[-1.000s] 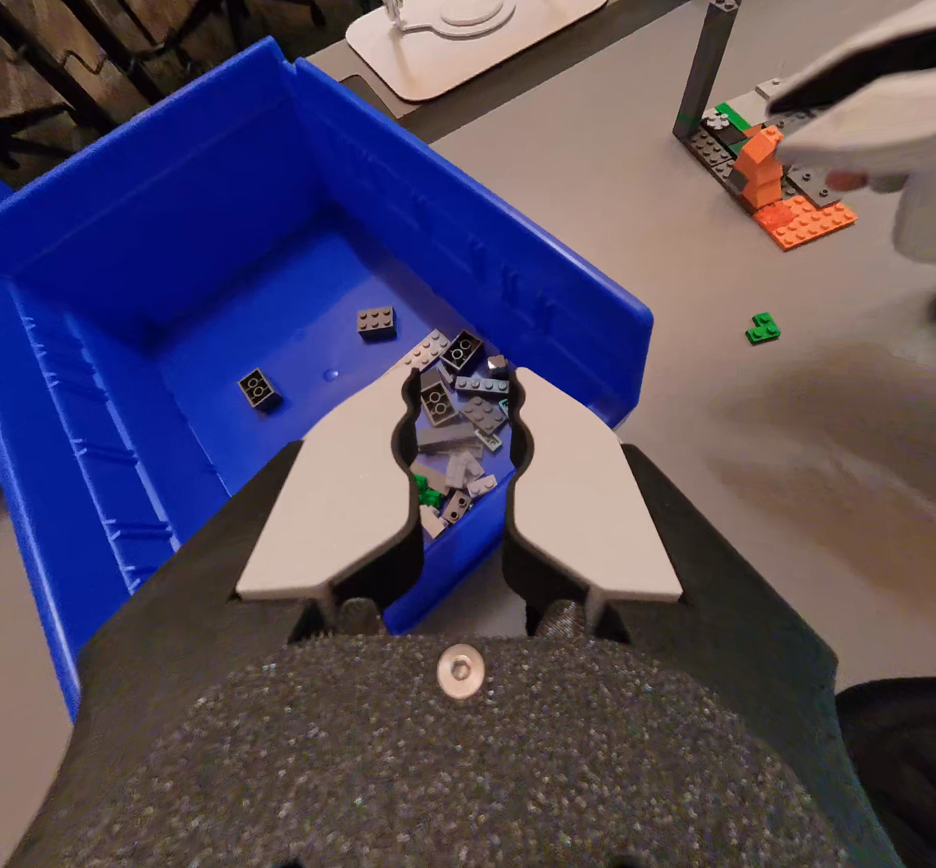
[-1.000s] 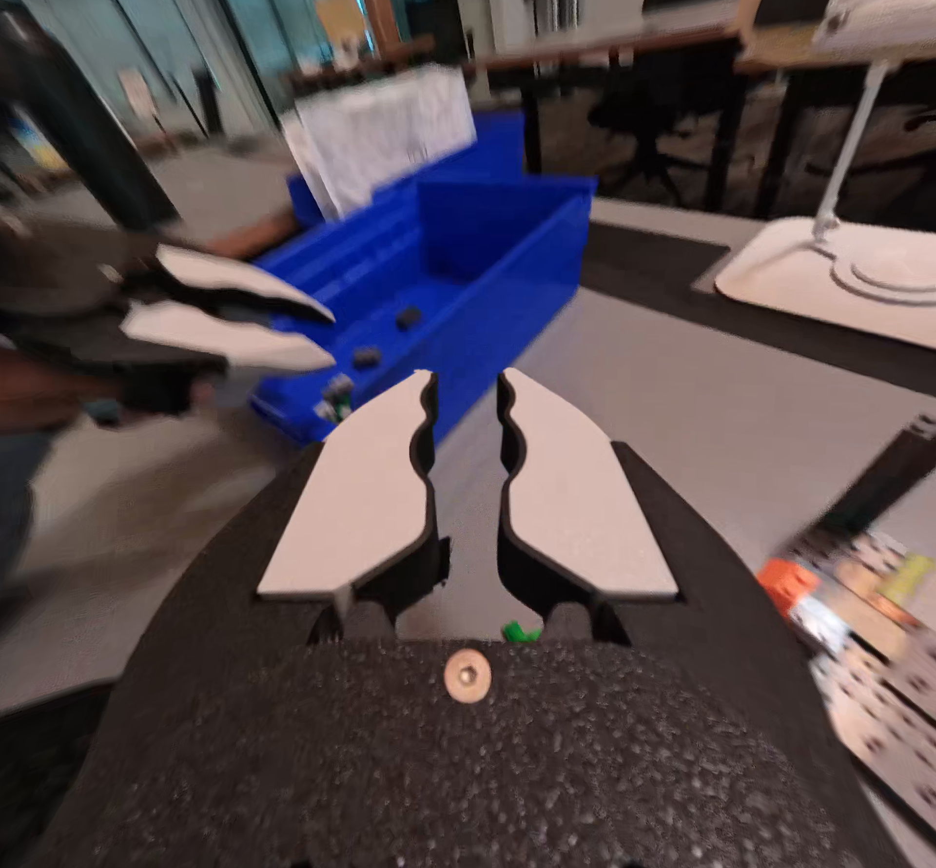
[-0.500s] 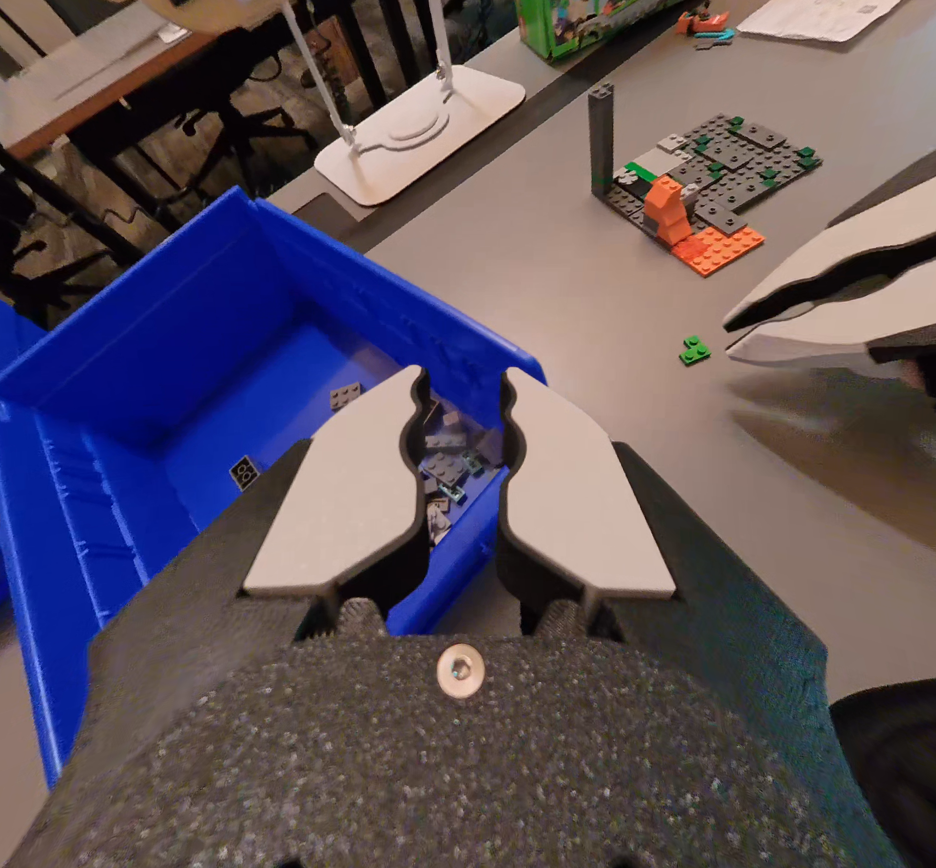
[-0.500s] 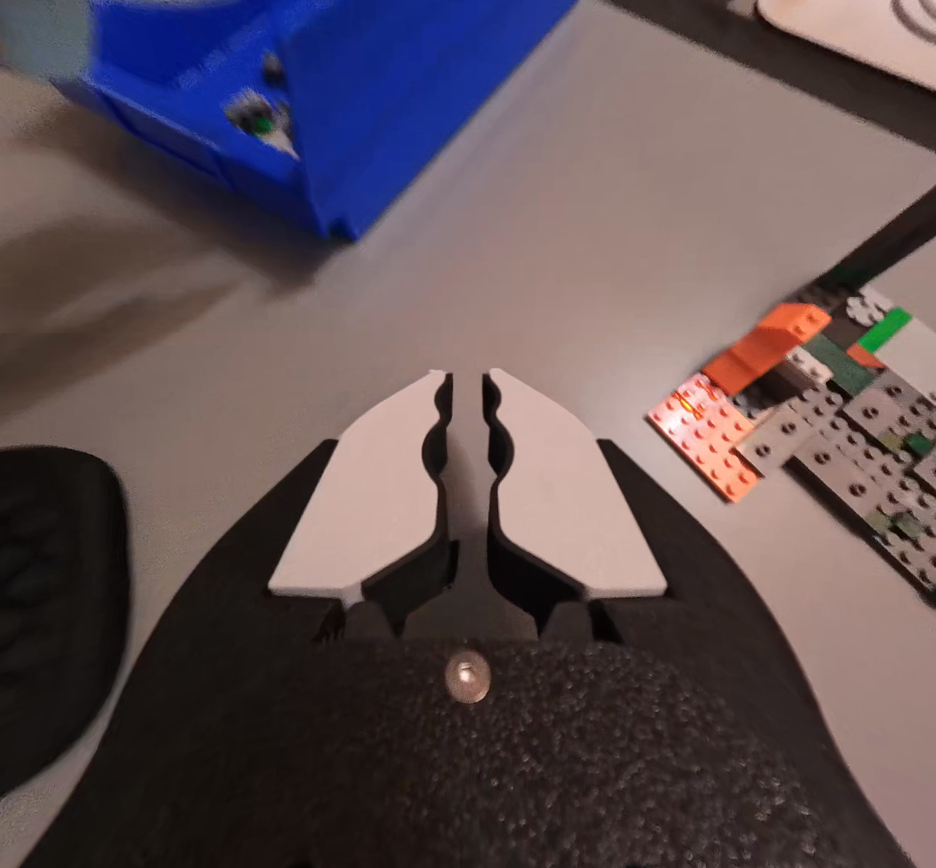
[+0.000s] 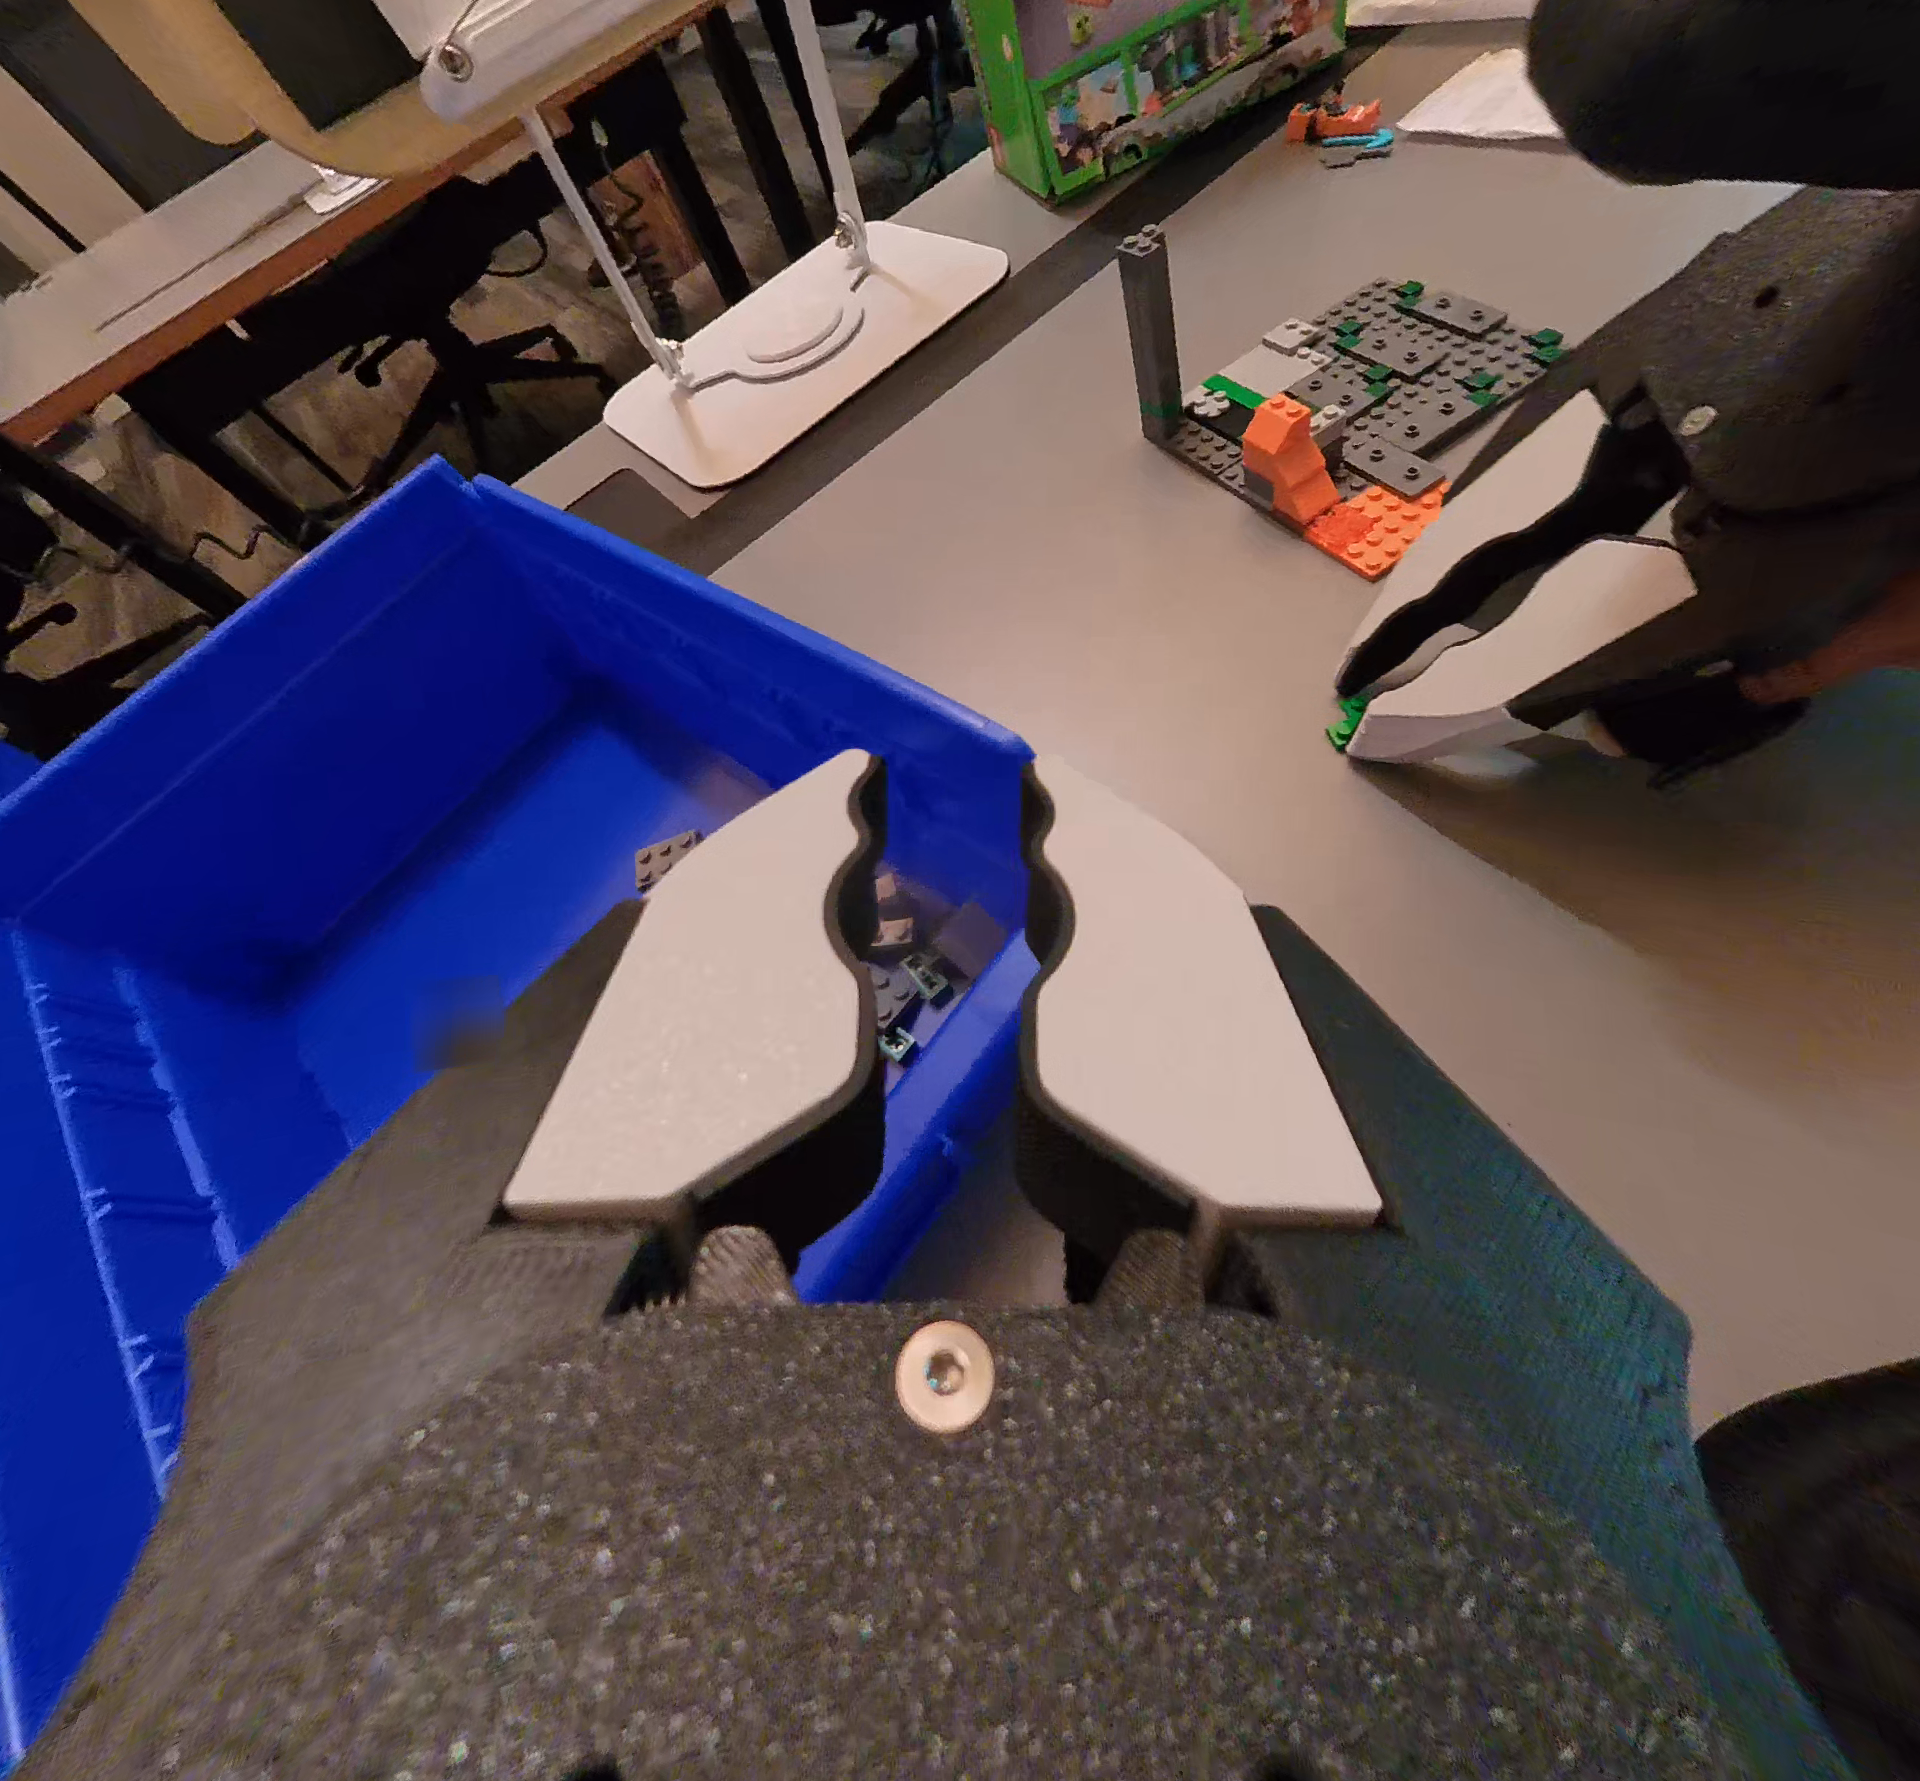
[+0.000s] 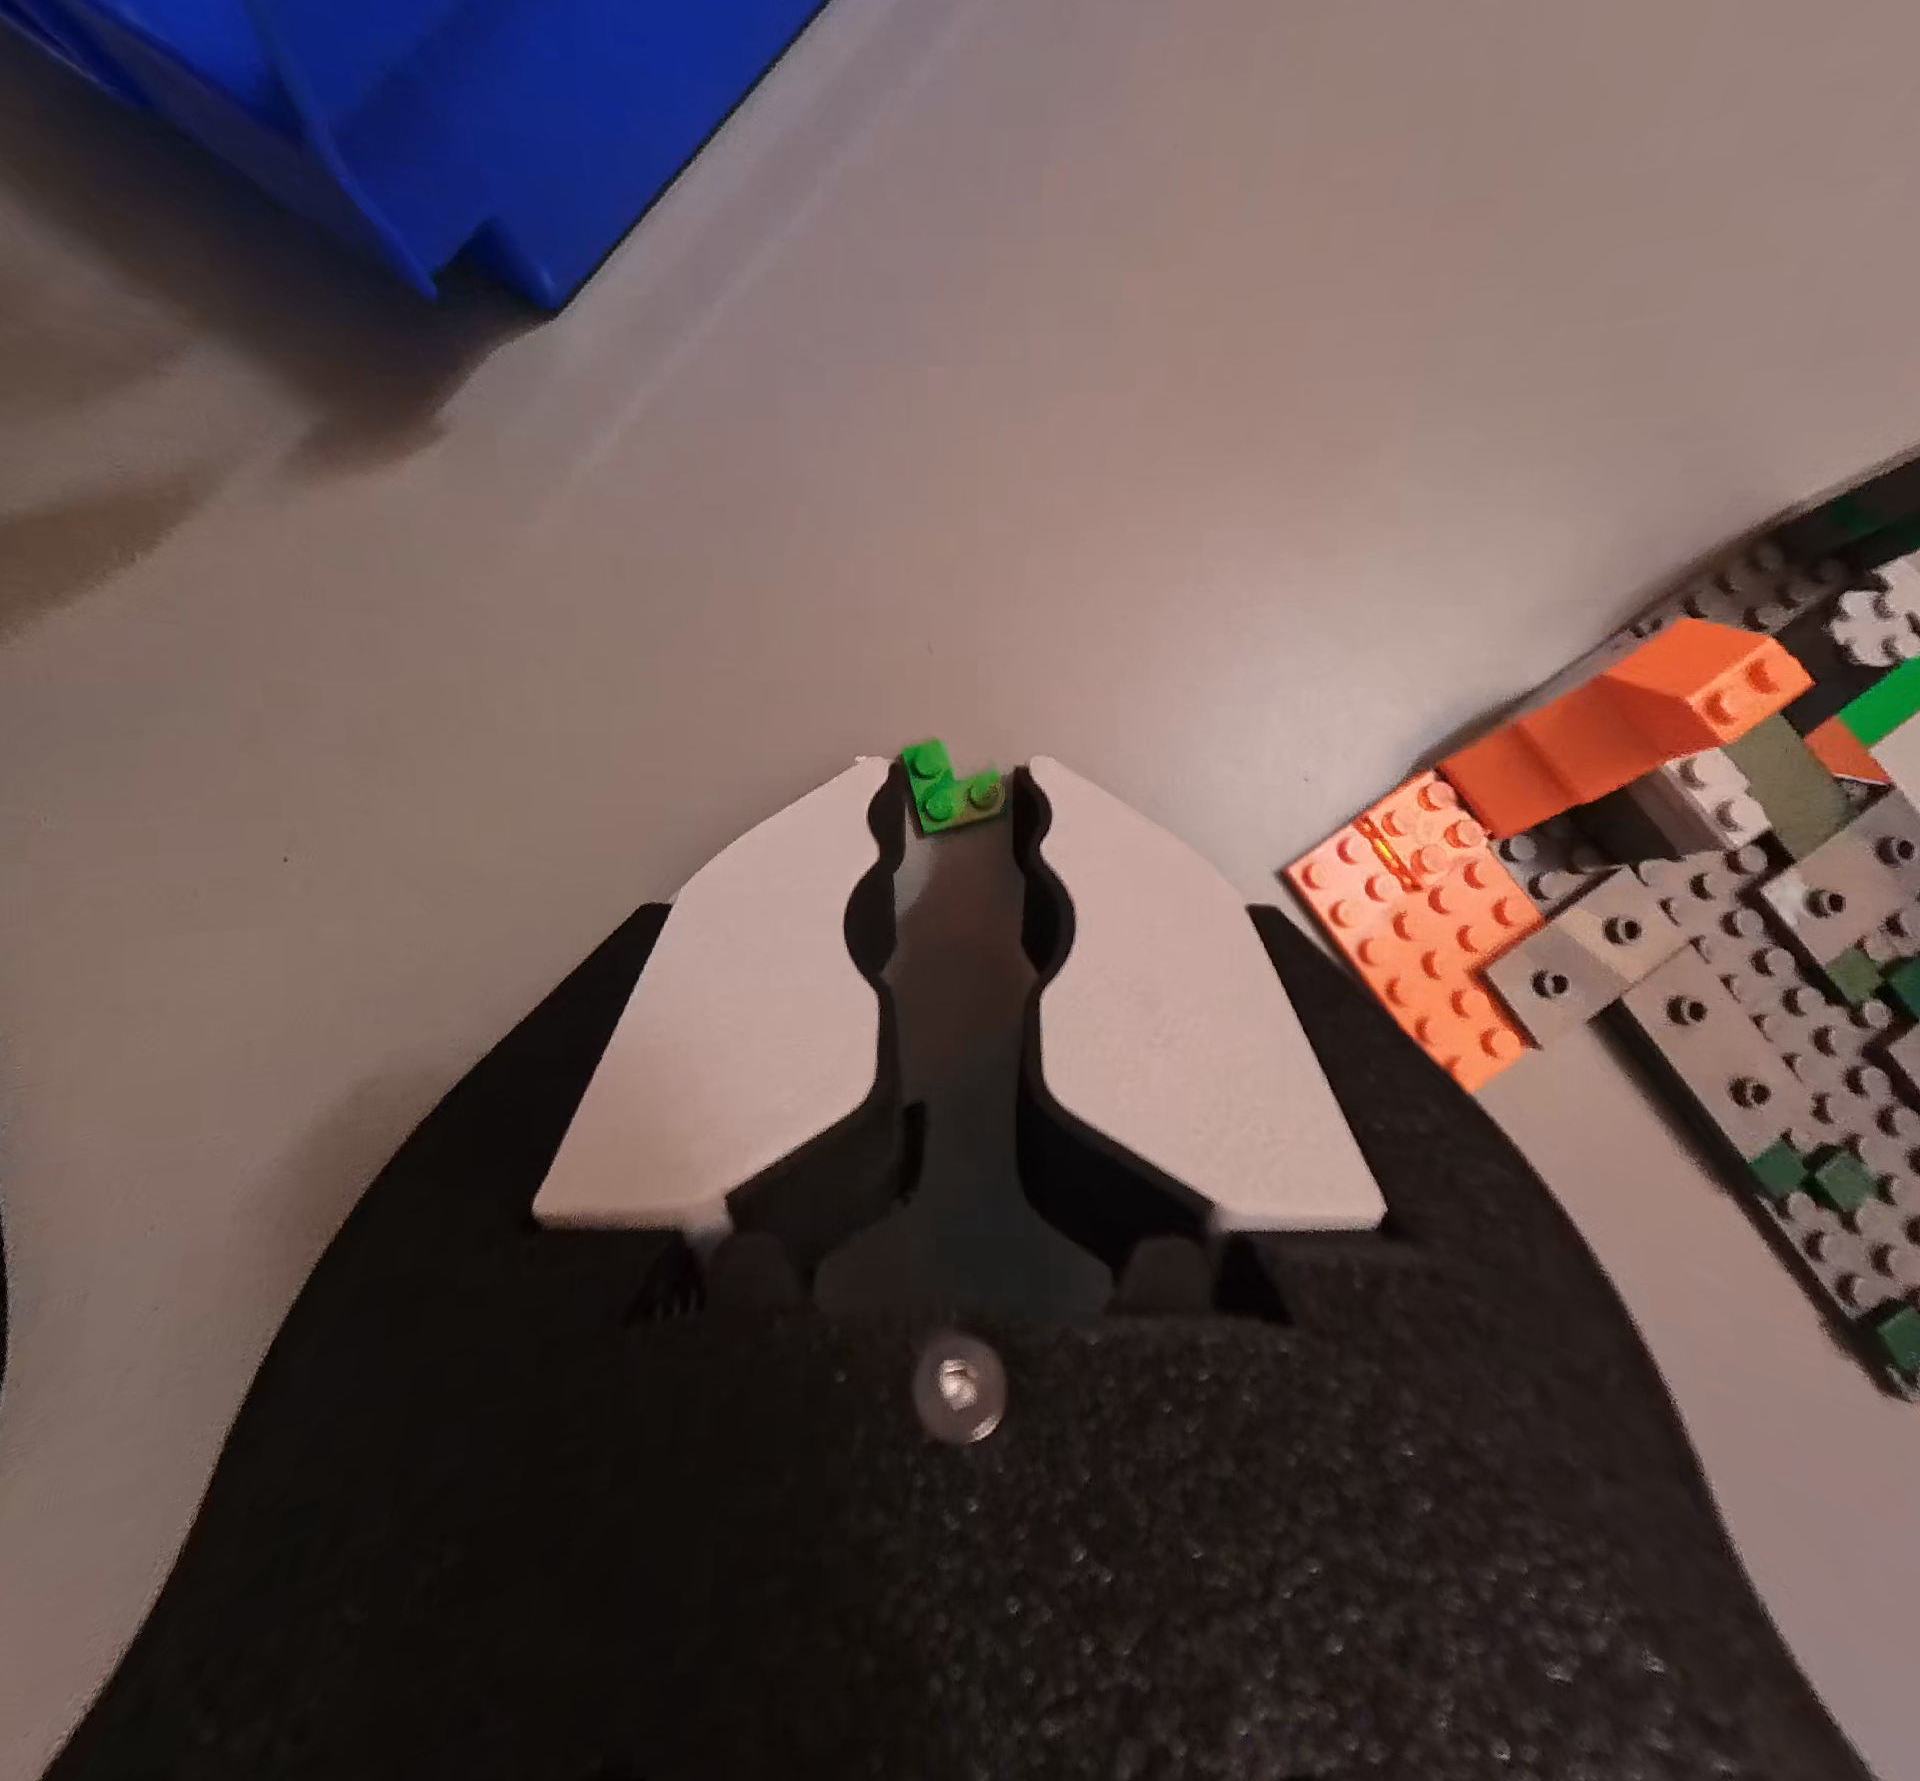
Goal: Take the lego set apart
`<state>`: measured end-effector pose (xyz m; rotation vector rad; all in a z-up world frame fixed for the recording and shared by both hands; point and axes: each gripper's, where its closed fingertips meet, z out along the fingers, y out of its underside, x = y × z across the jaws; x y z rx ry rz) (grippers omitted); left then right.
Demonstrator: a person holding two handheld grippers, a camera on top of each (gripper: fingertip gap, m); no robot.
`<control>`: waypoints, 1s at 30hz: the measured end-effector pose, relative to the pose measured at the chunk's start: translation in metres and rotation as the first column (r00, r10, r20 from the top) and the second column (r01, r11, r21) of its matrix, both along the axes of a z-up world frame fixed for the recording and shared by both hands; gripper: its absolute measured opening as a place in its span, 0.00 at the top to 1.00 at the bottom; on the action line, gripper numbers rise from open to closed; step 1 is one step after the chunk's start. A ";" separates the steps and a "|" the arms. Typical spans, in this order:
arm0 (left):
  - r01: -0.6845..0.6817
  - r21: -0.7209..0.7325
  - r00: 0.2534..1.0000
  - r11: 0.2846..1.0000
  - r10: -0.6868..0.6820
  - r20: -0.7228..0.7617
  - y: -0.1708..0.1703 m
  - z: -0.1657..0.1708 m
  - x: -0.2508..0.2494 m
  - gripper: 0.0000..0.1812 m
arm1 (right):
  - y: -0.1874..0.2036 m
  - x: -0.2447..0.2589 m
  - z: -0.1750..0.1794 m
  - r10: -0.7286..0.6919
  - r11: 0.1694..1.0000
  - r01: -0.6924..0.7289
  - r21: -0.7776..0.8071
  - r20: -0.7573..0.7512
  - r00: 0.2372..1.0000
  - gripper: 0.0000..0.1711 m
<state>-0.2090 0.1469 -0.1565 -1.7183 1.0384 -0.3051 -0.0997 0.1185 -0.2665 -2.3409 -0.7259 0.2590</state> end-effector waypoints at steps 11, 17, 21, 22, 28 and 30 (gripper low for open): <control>0.368 0.099 0.930 0.925 -0.368 -0.020 -0.064 0.002 0.056 0.86 | -0.018 -0.013 0.039 0.188 0.980 -0.200 0.003 -0.351 0.917 0.91; 0.529 0.192 0.847 0.826 -0.527 -0.064 -0.101 -0.002 0.092 0.86 | -0.060 -0.016 0.096 0.325 0.915 -0.402 0.033 -0.650 0.687 0.91; 0.560 0.250 0.826 0.790 -0.555 -0.100 -0.113 -0.002 0.106 0.89 | -0.081 -0.019 0.109 0.324 0.876 -0.482 0.012 -0.755 0.570 0.91; 0.569 0.254 0.820 0.782 -0.564 -0.100 -0.116 -0.001 0.108 0.91 | -0.085 -0.020 0.111 0.324 0.869 -0.494 0.016 -0.773 0.545 0.91; 0.561 0.301 0.826 0.771 -0.548 -0.134 -0.120 0.005 0.110 0.97 | -0.093 -0.016 0.122 0.298 0.848 -0.530 0.026 -0.850 0.434 0.91; 0.559 0.296 0.828 0.774 -0.540 -0.151 -0.120 0.003 0.109 0.97 | -0.092 -0.015 0.121 0.297 0.852 -0.522 0.028 -0.848 0.439 0.91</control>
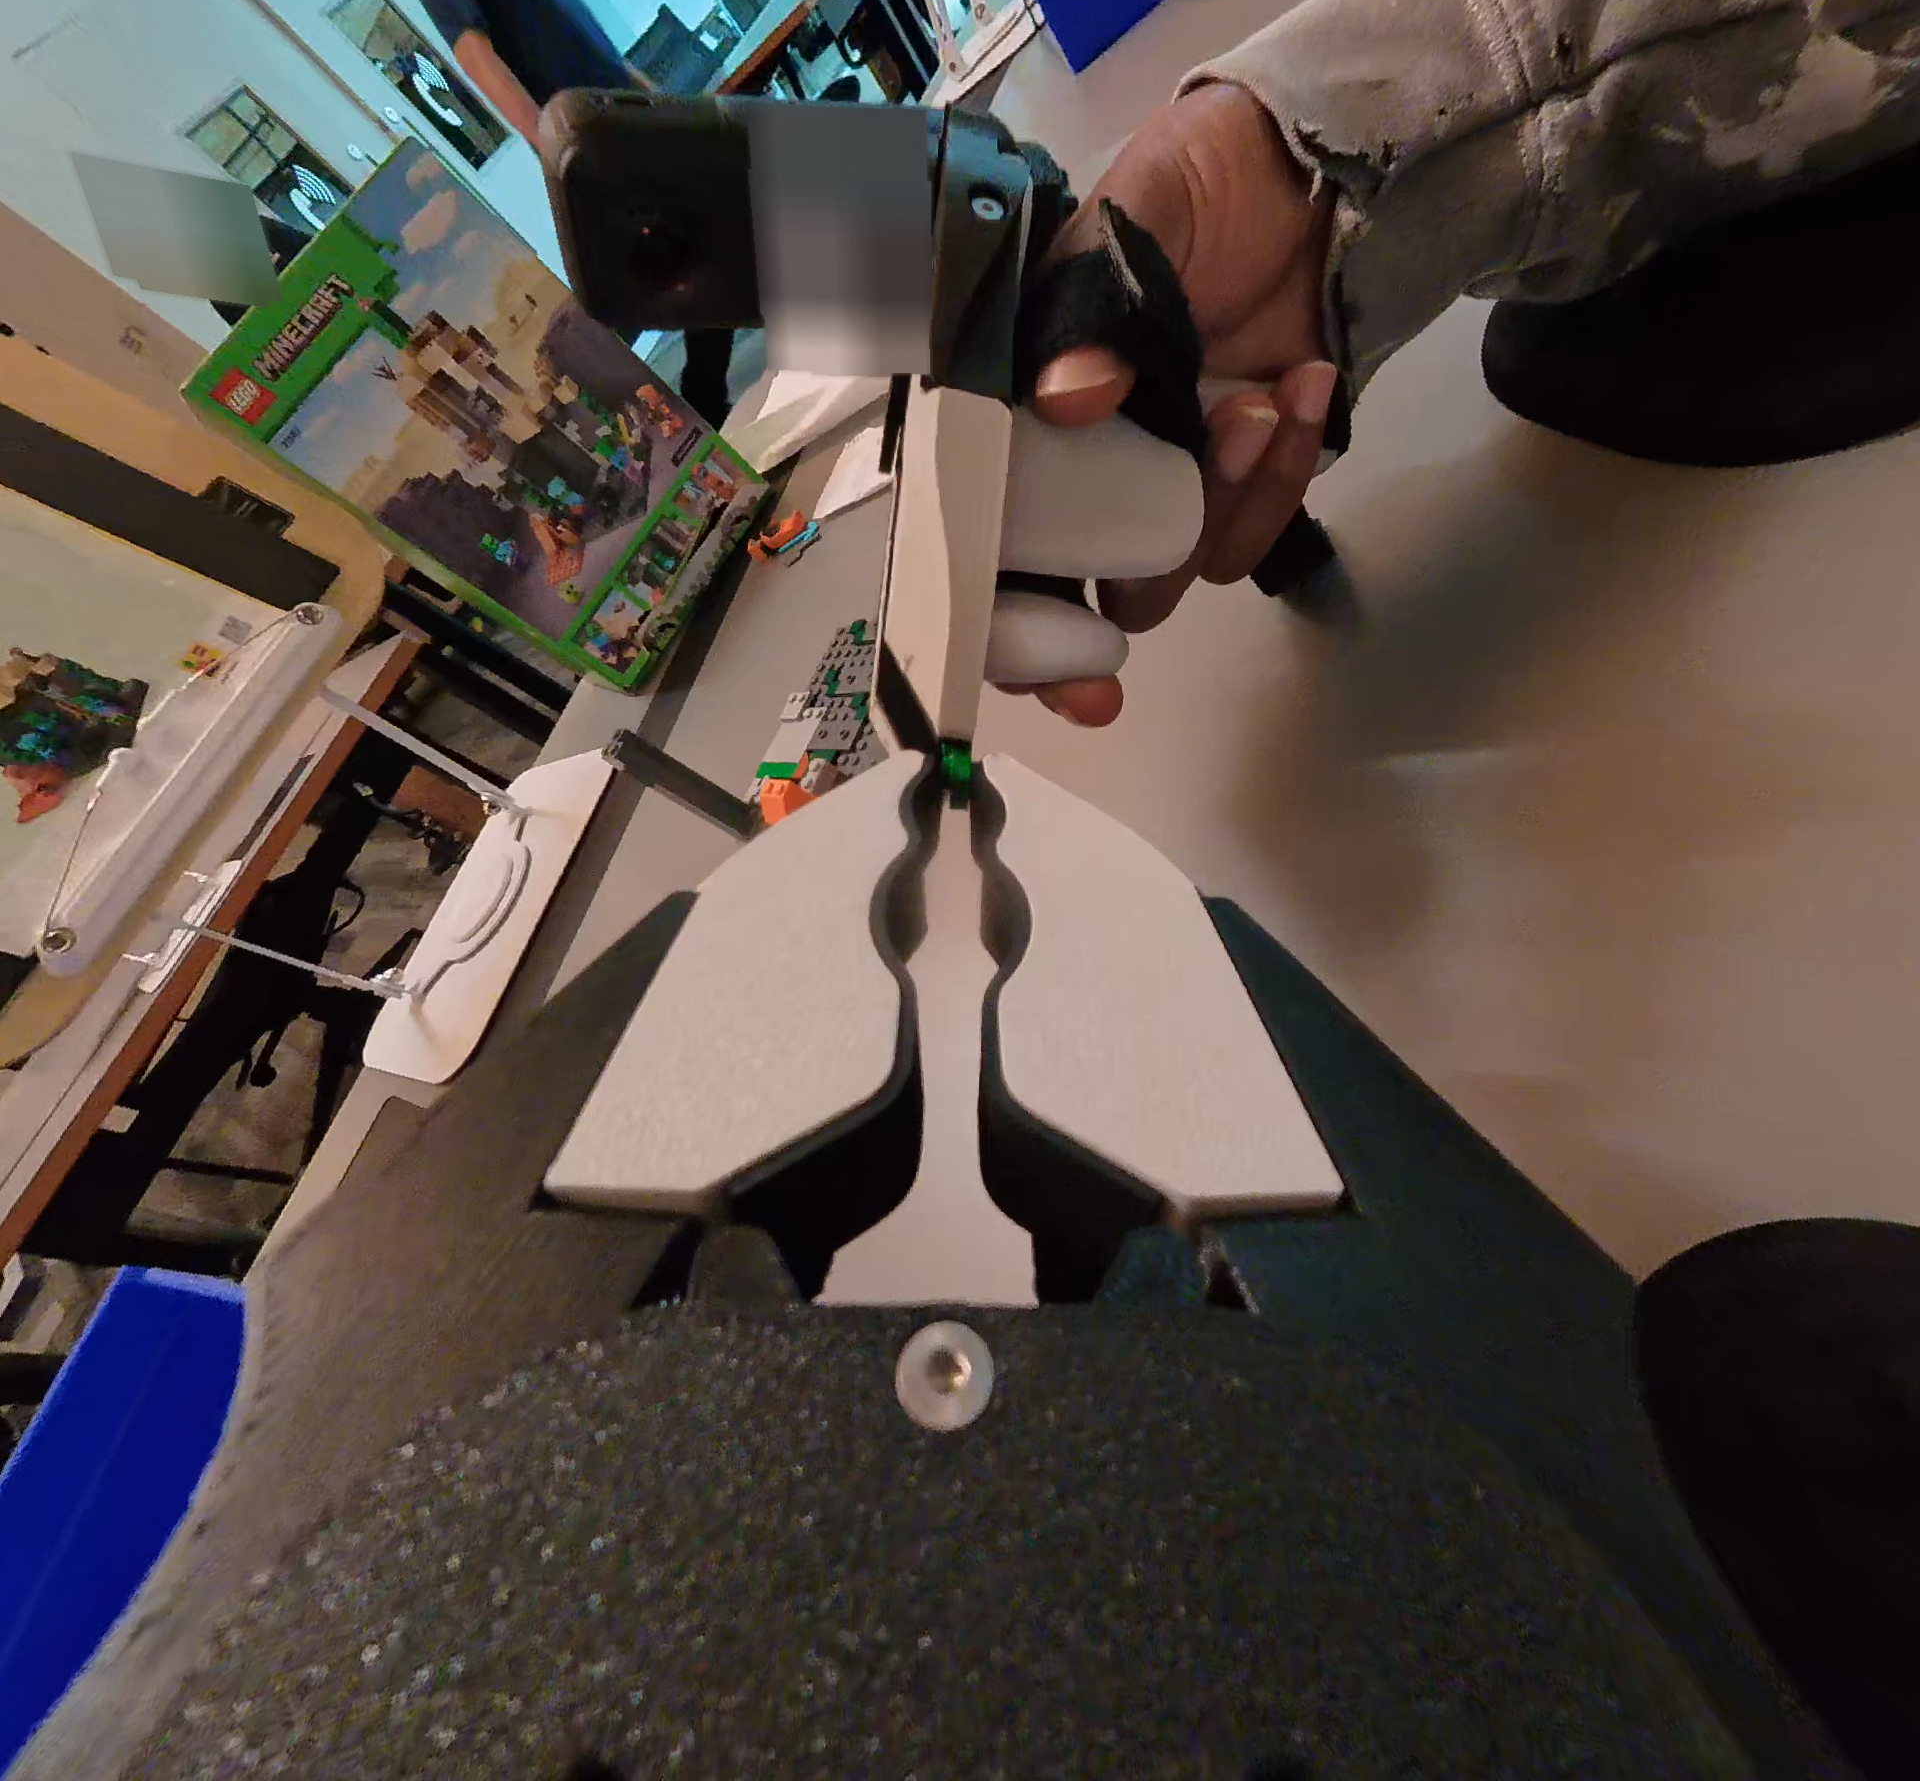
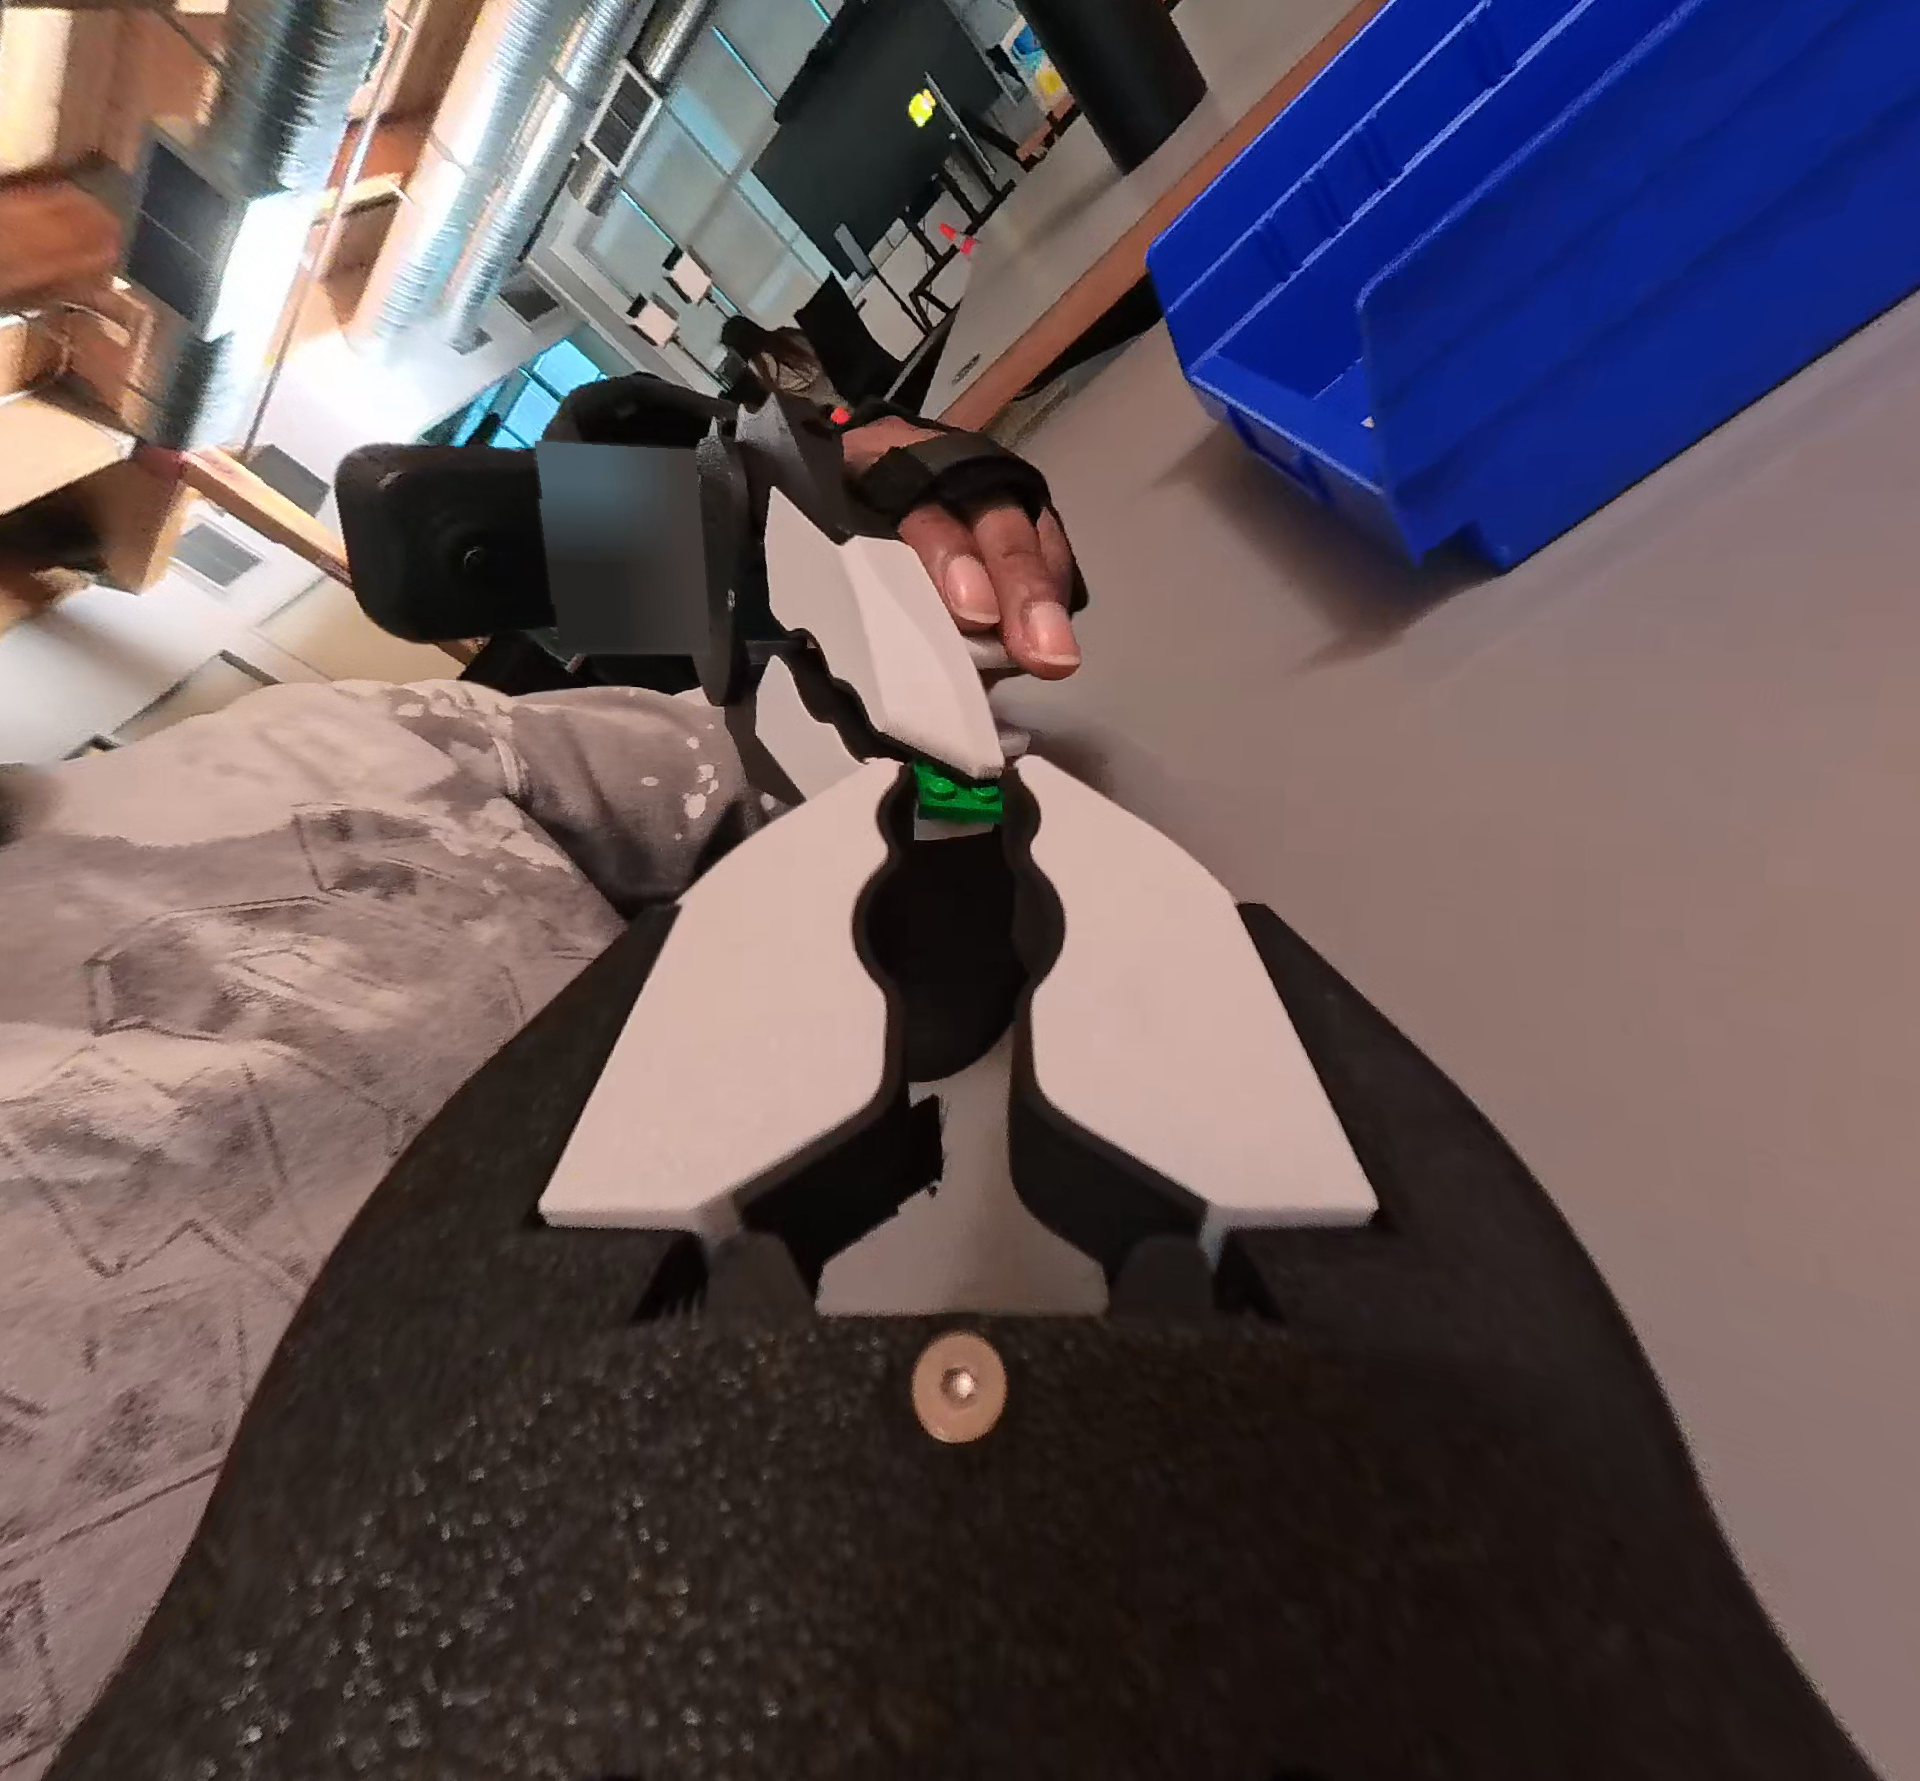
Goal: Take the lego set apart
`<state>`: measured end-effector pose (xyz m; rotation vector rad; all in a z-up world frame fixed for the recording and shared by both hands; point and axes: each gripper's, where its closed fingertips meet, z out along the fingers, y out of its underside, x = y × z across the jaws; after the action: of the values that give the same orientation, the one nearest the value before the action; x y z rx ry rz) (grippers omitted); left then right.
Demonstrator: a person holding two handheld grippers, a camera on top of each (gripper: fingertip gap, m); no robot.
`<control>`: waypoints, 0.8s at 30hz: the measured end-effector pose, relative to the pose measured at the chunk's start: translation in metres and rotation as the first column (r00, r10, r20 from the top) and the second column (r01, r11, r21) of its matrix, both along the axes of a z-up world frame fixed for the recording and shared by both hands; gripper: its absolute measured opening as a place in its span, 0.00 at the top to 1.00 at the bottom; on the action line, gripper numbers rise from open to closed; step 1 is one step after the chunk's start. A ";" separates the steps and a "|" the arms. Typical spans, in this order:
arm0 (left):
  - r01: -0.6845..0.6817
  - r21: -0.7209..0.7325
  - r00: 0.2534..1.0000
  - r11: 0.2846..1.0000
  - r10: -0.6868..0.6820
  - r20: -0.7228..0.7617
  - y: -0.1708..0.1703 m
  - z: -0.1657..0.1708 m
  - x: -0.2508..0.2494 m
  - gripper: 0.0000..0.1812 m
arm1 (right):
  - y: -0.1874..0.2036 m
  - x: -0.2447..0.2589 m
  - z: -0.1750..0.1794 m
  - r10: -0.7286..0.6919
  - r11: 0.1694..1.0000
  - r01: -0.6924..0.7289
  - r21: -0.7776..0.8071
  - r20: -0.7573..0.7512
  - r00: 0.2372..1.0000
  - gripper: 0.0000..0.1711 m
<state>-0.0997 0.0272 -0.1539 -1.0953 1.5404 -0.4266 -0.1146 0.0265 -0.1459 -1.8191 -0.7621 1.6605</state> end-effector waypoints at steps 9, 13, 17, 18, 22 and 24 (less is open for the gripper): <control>-0.311 -0.037 0.947 0.950 0.313 0.077 0.069 0.035 -0.053 0.97 | 0.035 0.049 -0.009 -0.237 0.965 0.224 0.136 0.092 0.967 0.88; -0.553 -0.187 0.825 0.812 0.565 0.008 0.129 0.019 -0.101 0.97 | 0.053 0.071 -0.021 -0.340 0.925 0.296 0.237 0.172 0.925 0.87; -0.693 -0.336 0.710 0.638 0.685 -0.161 0.161 -0.019 -0.132 0.79 | 0.078 0.094 -0.027 -0.443 0.874 0.374 0.312 0.190 0.876 0.87; -0.704 -0.338 0.697 0.625 0.699 -0.159 0.165 -0.021 -0.135 0.77 | 0.084 0.101 -0.028 -0.468 0.859 0.389 0.333 0.199 0.861 0.87; -0.713 -0.341 0.682 0.612 0.718 -0.138 0.169 -0.017 -0.133 0.76 | 0.103 0.124 -0.034 -0.532 0.821 0.436 0.369 0.219 0.818 0.87; -0.710 -0.330 0.684 0.622 0.721 -0.113 0.169 -0.009 -0.128 0.77 | 0.111 0.135 -0.038 -0.557 0.807 0.450 0.383 0.238 0.796 0.87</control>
<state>-0.2281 0.1962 -0.1625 -1.8713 0.8767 -0.1478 0.0199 0.1370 -0.1838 -1.8844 -0.5531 0.8344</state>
